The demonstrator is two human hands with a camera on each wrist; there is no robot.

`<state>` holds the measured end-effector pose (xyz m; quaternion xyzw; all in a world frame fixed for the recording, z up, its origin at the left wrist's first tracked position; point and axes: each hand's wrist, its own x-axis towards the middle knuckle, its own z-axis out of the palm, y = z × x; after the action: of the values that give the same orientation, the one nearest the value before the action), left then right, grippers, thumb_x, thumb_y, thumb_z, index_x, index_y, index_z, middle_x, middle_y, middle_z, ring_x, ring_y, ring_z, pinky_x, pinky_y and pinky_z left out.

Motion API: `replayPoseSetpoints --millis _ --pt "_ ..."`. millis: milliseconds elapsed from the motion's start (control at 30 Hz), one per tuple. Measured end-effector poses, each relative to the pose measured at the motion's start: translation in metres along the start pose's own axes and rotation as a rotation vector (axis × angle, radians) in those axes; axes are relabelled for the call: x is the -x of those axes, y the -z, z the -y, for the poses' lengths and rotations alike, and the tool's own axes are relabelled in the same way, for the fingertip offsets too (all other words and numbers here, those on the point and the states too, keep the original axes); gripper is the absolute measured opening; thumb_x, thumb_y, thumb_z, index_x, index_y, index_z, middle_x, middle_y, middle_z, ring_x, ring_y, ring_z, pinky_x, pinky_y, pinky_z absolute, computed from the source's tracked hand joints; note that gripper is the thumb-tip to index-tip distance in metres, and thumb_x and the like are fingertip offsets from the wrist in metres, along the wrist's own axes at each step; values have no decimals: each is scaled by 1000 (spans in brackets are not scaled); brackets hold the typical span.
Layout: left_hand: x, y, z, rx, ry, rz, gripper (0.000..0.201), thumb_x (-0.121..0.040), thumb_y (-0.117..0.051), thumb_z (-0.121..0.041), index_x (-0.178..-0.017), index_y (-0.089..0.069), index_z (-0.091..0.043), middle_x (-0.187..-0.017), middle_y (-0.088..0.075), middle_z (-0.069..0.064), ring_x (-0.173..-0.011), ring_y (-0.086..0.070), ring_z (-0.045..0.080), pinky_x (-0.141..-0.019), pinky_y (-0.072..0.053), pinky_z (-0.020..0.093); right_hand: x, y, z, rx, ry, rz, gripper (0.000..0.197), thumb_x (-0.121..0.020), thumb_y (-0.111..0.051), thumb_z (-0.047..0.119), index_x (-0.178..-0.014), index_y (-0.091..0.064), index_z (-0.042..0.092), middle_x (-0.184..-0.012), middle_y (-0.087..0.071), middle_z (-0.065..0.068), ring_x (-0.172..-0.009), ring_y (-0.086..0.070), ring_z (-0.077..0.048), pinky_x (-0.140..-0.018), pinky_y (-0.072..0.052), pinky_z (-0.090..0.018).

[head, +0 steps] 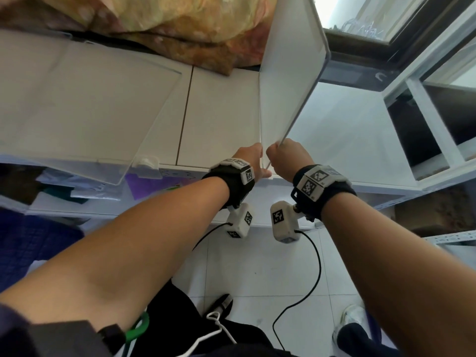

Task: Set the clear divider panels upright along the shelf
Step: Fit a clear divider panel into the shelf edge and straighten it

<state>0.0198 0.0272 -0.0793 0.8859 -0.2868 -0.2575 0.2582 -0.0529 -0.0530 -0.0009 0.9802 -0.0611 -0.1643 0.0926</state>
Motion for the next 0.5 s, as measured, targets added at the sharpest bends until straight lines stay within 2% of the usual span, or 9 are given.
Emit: replayPoseSetpoints --millis 133,300,400,433,467,500 --pt "2 1 -3 40 39 -2 54 -75 -80 -37 -114 -49 -16 -107 -60 4 -88 -58 22 -70 -44 31 -3 -4 -2 73 -2 10 23 -97 -47 6 -114 -60 0 -110 -64 -16 -97 -63 -28 -70 -40 -29" --pt "8 4 -9 70 67 -11 50 -74 -81 -32 -108 -48 -17 -101 -60 5 -84 -59 22 -70 -48 32 -2 -6 -1 69 -14 -7 21 -95 -47 3 -109 -61 -1 -105 -64 -15 -94 -64 -28 -68 -40 -29" --pt "20 28 -13 0 28 2 34 -82 -68 -17 -108 -46 -16 -101 -61 7 -80 -59 22 -71 -51 36 -1 -12 -3 43 6 -31 19 -92 -44 -4 -104 -58 -1 -97 -62 -16 -87 -64 -31 -64 -39 -30" --pt "23 42 -13 7 -16 -50 28 -84 -61 -14 -108 -46 -16 -101 -61 7 -83 -59 23 -76 -52 39 -2 -15 -5 27 1 -42 16 -91 -42 -6 -97 -55 1 -93 -60 -16 -85 -64 -33 -63 -40 -31" --pt "26 59 -18 30 -88 -175 26 -85 -56 -14 -109 -47 -16 -104 -60 7 -87 -58 24 -81 -51 41 -3 -18 -6 -12 -6 -54 14 -91 -41 -5 -87 -51 5 -91 -58 -17 -85 -64 -34 -63 -41 -32" --pt "28 78 -27 47 -201 -336 25 -87 -53 -19 -112 -48 -16 -108 -58 6 -94 -57 25 -86 -49 42 -4 -18 -7 -61 -19 -38 22 -94 -39 -1 -76 -43 11 -92 -57 -19 -88 -63 -36 -66 -45 -35"
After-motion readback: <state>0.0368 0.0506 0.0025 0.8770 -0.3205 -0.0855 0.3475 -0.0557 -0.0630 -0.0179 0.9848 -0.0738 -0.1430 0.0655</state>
